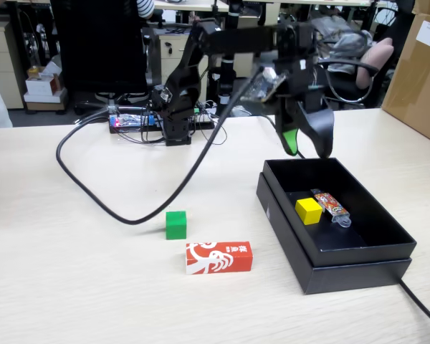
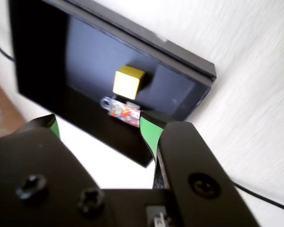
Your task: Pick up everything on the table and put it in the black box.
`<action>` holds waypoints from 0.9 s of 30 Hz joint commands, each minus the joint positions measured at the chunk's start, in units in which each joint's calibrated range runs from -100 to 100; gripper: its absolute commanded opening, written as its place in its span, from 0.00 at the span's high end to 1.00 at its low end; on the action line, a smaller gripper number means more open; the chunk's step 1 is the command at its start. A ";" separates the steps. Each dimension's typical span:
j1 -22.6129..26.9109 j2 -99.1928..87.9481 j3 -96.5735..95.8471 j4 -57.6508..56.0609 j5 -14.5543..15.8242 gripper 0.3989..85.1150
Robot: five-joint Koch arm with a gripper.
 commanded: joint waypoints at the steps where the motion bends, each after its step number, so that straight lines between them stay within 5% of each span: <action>1: -2.78 -9.62 1.91 0.56 -0.49 0.56; 17: -15.92 -17.66 -39.61 19.48 -5.52 0.49; 27: -20.32 -6.30 -34.17 21.99 -7.47 0.49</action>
